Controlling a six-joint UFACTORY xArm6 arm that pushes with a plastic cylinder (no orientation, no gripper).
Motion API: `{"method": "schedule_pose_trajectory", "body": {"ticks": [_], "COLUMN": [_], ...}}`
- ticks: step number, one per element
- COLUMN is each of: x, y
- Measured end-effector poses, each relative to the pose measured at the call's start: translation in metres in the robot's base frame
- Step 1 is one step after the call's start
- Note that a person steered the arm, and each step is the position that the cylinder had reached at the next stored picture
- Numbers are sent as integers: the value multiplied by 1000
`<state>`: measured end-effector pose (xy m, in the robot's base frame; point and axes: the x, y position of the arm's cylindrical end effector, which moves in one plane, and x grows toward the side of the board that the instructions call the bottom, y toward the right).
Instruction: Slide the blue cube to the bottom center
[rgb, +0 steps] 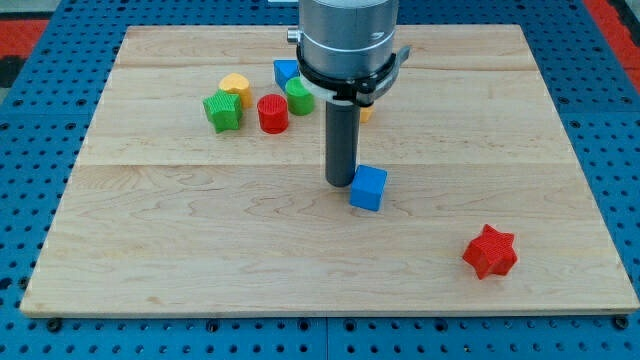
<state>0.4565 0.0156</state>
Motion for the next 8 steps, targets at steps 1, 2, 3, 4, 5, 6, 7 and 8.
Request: {"method": "schedule_pose_trajectory", "body": {"ticks": [1,2,3,4,5,6,7,8], "x": [-8,-8,22,34,34,16,19,36], "y": [9,62,64,62,61,32,4,-4]}}
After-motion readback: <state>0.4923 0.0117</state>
